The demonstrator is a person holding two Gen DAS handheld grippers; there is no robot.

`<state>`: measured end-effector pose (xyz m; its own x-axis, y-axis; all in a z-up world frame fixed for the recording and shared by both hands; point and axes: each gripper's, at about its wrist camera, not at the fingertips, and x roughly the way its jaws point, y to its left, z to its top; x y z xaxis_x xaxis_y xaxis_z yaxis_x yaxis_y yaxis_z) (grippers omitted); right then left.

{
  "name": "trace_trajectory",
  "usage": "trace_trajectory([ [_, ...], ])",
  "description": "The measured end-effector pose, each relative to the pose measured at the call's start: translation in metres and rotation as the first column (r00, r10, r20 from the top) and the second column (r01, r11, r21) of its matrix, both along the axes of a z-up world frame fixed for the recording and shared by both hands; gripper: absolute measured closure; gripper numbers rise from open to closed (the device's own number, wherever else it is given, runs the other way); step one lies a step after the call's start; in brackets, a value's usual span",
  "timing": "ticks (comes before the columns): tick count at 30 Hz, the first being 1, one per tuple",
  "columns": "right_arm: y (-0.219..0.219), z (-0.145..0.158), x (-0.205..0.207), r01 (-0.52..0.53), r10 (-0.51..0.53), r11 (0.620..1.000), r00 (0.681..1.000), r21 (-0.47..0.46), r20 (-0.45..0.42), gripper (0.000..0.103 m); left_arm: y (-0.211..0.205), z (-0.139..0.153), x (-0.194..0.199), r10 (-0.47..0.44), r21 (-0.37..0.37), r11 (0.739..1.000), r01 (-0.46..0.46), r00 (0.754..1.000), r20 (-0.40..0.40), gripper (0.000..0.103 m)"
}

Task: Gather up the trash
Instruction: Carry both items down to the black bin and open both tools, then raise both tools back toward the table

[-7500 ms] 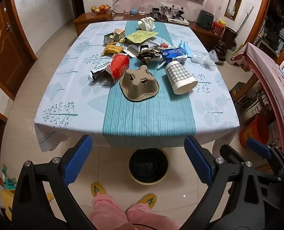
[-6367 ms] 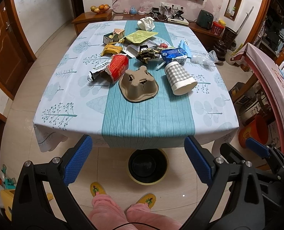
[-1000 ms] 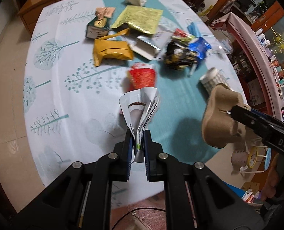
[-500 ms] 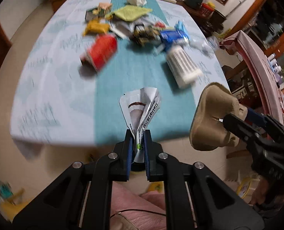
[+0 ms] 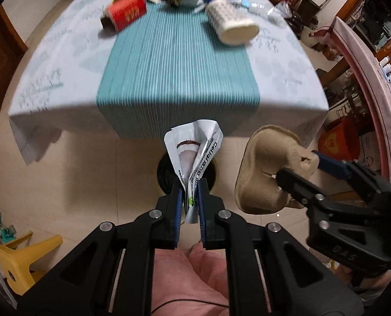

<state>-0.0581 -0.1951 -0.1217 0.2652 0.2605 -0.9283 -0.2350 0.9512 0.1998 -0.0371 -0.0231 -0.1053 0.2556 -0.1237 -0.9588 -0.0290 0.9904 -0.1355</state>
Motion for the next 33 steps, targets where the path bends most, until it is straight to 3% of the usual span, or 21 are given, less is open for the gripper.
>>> trace_trajectory([
  [8,-0.007,-0.119,0.002,0.119,-0.120,0.992,0.991,-0.029,-0.059,0.037,0.002,-0.086,0.000,0.003,0.000,1.000,-0.003,0.999,-0.051,0.095],
  [14,-0.014,-0.208,0.012,0.233,-0.237,0.971,0.966,-0.046,-0.101,0.037,0.009,-0.160,0.014,0.012,-0.009,1.000,-0.013,0.998,-0.070,0.094],
  [19,-0.021,-0.261,0.022,0.295,-0.296,0.955,0.944,-0.024,-0.143,0.035,0.004,-0.214,0.027,-0.001,0.011,1.000,0.002,0.997,-0.082,0.094],
  [24,-0.015,-0.280,0.028,0.305,-0.302,0.952,0.945,0.001,-0.128,0.032,-0.003,-0.248,0.032,0.004,0.030,1.000,-0.001,0.997,-0.077,0.073],
  [27,-0.011,-0.284,0.034,0.299,-0.298,0.954,0.948,-0.007,-0.115,0.023,-0.002,-0.258,0.035,0.013,0.039,0.999,-0.010,0.997,-0.079,0.060],
  [33,-0.005,-0.257,0.039,0.276,-0.276,0.961,0.960,-0.002,-0.041,0.017,0.012,-0.258,0.037,0.048,0.051,0.998,-0.045,0.997,-0.067,0.044],
])
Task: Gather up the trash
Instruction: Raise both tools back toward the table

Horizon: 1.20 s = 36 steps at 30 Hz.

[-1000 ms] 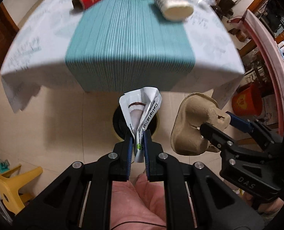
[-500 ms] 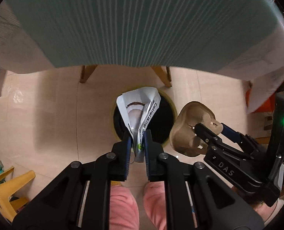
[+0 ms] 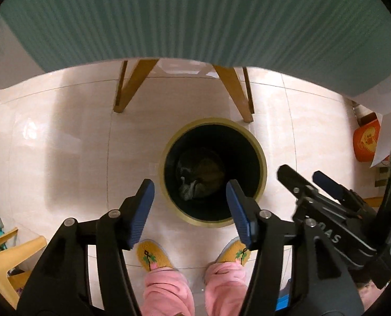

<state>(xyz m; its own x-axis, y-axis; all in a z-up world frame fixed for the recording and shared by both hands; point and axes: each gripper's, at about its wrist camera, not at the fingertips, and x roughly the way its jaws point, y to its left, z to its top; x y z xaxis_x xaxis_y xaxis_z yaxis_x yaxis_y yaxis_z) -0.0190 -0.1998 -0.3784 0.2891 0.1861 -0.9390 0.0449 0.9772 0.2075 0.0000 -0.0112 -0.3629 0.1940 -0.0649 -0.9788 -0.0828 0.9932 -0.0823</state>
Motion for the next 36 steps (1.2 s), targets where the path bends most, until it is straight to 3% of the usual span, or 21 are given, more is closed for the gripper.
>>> trace_trajectory([
  [3,0.000,0.013,0.002,-0.022,0.022,1.000,1.000,0.002,0.014,0.016,0.006,0.011,0.000,0.014,0.006,1.000,-0.014,1.000,0.027,0.035],
  [12,0.002,0.084,-0.006,-0.101,0.102,0.995,0.993,-0.021,0.058,0.016,0.018,0.074,-0.002,0.011,-0.032,0.999,-0.008,0.996,0.088,0.035],
  [19,0.027,0.189,-0.021,-0.139,0.147,0.987,0.982,-0.079,0.119,0.016,0.031,0.156,-0.006,-0.014,-0.025,1.000,0.017,0.995,0.102,0.035],
  [24,0.049,0.267,-0.025,-0.134,0.150,0.987,0.968,-0.089,0.200,0.016,0.050,0.234,-0.006,-0.055,-0.014,0.998,0.058,0.985,0.165,0.035],
  [31,0.088,0.369,-0.013,-0.078,0.110,0.991,0.934,-0.106,0.339,0.016,0.080,0.323,0.005,-0.152,0.027,0.988,0.150,0.952,0.266,0.035],
  [36,0.116,0.410,0.001,-0.065,0.119,0.987,0.905,-0.144,0.409,0.016,0.106,0.369,0.022,-0.182,0.048,0.983,0.176,0.926,0.332,0.035],
])
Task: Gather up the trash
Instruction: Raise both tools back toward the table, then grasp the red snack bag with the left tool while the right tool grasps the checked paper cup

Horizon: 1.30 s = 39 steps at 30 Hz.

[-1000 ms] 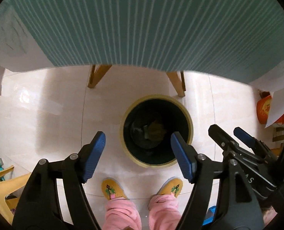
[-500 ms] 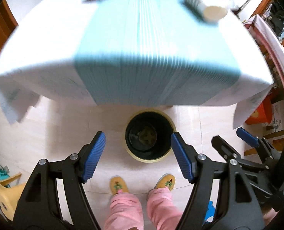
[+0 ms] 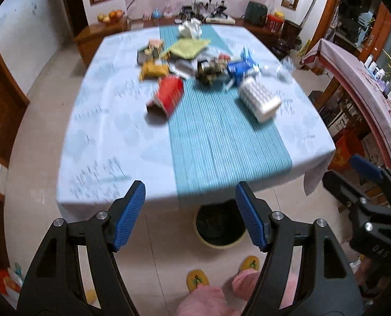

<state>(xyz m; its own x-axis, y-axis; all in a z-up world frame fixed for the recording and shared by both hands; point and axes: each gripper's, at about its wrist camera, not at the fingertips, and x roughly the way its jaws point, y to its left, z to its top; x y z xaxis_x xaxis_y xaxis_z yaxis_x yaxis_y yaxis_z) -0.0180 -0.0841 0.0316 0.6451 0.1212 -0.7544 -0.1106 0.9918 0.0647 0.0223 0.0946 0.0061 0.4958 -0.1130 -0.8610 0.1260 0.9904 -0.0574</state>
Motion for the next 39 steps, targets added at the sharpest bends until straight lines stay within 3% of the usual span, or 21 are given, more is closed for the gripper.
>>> trace_trajectory([
  [7,0.019,0.017,0.027,0.017,-0.017,1.000,1.000,-0.014,0.017,0.016,0.033,0.012,0.044,0.017,0.032,0.999,-0.017,1.000,0.017,0.035],
  [21,0.015,0.004,0.078,0.013,-0.013,0.999,1.000,-0.030,-0.023,0.016,0.049,-0.021,0.106,0.065,0.008,0.998,-0.064,0.997,-0.051,0.035],
  [27,-0.006,-0.004,0.105,0.037,-0.038,0.999,0.997,-0.015,-0.063,0.016,0.051,-0.028,0.126,0.071,0.008,0.998,-0.070,0.994,-0.087,0.035],
  [39,-0.082,-0.074,0.203,0.078,-0.071,0.997,0.967,0.020,-0.243,0.016,0.034,-0.064,0.179,0.084,0.044,0.996,-0.077,0.981,-0.177,0.035],
])
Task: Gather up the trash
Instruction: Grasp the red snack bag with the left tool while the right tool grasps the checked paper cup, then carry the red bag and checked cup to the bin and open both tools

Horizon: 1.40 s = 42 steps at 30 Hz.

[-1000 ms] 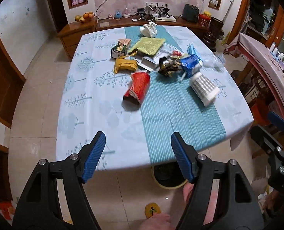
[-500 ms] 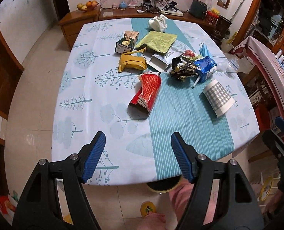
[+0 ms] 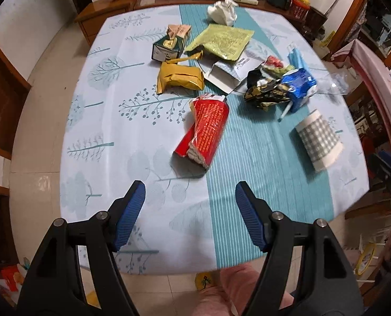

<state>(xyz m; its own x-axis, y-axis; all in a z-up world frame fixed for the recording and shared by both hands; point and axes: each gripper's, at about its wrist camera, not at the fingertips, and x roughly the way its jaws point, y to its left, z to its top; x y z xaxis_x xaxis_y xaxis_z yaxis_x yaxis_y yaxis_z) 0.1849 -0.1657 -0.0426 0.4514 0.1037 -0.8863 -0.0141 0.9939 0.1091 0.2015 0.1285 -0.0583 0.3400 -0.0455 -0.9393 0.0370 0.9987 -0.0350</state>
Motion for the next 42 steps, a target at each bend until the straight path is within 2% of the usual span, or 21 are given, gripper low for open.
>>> trace_trajectory([
  [4,-0.008,-0.027,0.033,-0.063,0.064,0.998,0.997,0.020,-0.051,0.016,-0.011,-0.021,0.027,0.002,0.031,1.000,-0.001,0.999,-0.040,0.035],
  [9,-0.008,-0.064,0.069,-0.182,0.189,0.981,0.974,0.062,-0.128,0.016,-0.021,-0.043,0.059,0.008,0.041,0.999,-0.004,0.996,-0.086,0.035],
  [13,-0.003,-0.082,0.079,-0.240,0.261,0.961,0.952,0.141,-0.161,0.018,-0.026,-0.062,0.080,0.024,0.039,0.999,-0.019,0.991,-0.132,0.035],
  [15,0.001,-0.088,0.082,-0.261,0.294,0.948,0.937,0.180,-0.188,0.027,-0.027,-0.070,0.088,0.033,0.032,0.999,-0.028,0.988,-0.152,0.035],
  [16,0.004,-0.089,0.081,-0.266,0.304,0.944,0.933,0.196,-0.195,0.037,-0.028,-0.075,0.092,0.038,0.031,0.999,-0.034,0.986,-0.165,0.035],
  [17,0.008,-0.090,0.082,-0.279,0.328,0.930,0.924,0.239,-0.199,0.052,-0.028,-0.079,0.095,0.041,0.036,0.999,-0.035,0.985,-0.170,0.035],
  [19,0.018,-0.090,0.082,-0.308,0.357,0.922,0.911,0.233,-0.209,0.062,-0.029,-0.085,0.099,0.044,0.050,0.998,-0.036,0.983,-0.180,0.035],
  [22,0.031,-0.087,0.080,-0.342,0.379,0.919,0.903,0.194,-0.202,0.067,-0.028,-0.092,0.104,0.061,0.060,0.997,-0.050,0.980,-0.190,0.038],
  [26,0.033,-0.086,0.080,-0.328,0.367,0.923,0.908,0.203,-0.201,0.076,-0.025,-0.097,0.108,0.097,0.058,0.994,-0.088,0.978,-0.185,0.044],
  [29,0.028,-0.084,0.075,-0.290,0.338,0.928,0.919,0.235,-0.203,0.080,-0.028,-0.095,0.107,0.099,0.066,0.994,-0.089,0.983,-0.157,0.056],
  [33,0.022,-0.073,0.062,-0.264,0.310,0.935,0.934,0.238,-0.179,0.082,-0.036,-0.075,0.104,0.094,0.041,0.995,-0.090,0.990,-0.106,0.089],
  [39,0.010,-0.047,0.035,-0.202,0.244,0.944,0.959,0.260,-0.142,0.083,-0.038,-0.065,0.094,0.088,-0.025,0.995,-0.091,0.988,-0.127,0.089],
  [42,0.005,-0.024,0.014,-0.170,0.200,0.952,0.975,0.253,-0.098,0.083,-0.026,-0.051,0.080,0.093,-0.092,0.990,-0.105,0.988,-0.124,0.089],
])
